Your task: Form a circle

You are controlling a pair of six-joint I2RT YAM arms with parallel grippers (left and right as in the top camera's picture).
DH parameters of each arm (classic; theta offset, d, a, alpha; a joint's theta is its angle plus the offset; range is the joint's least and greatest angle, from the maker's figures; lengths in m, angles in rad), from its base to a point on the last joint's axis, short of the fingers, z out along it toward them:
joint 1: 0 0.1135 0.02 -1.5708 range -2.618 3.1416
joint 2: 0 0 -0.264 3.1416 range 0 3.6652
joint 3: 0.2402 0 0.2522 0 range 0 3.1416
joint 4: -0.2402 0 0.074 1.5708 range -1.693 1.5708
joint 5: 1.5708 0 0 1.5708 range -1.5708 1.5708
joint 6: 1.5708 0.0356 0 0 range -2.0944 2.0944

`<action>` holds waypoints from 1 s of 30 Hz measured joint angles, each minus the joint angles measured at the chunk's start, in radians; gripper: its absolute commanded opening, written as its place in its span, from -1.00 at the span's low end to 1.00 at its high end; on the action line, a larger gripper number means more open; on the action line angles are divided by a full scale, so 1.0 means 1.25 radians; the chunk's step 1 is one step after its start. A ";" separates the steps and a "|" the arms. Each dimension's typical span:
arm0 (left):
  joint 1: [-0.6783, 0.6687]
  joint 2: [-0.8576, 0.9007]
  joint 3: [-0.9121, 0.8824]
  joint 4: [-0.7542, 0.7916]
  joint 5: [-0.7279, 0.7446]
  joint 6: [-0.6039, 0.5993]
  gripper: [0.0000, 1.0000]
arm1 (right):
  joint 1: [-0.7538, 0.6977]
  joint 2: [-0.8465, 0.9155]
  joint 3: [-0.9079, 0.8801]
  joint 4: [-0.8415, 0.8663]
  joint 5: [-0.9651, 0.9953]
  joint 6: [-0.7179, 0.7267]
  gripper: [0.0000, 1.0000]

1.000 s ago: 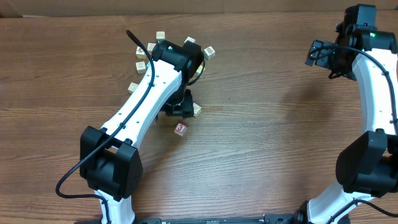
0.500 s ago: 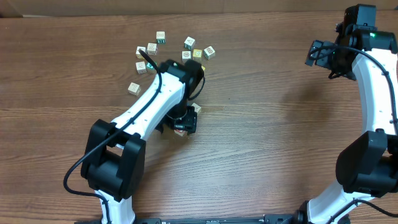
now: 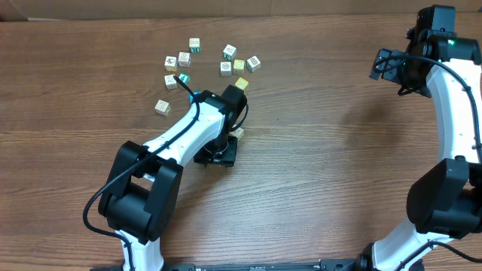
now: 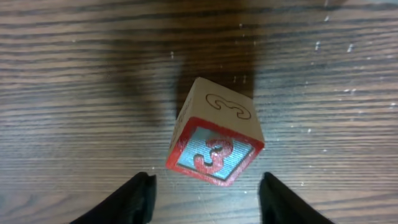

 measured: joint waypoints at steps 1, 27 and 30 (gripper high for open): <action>0.000 0.000 -0.002 0.003 0.000 0.000 -0.16 | 0.000 0.000 0.000 0.000 0.000 0.000 1.00; 0.000 0.000 -0.005 0.081 -0.028 0.017 -0.21 | 0.000 0.000 0.000 0.000 -0.005 0.000 1.00; 0.000 0.000 -0.005 0.081 -0.028 0.018 -0.26 | 0.000 0.000 0.000 0.000 -0.005 0.000 1.00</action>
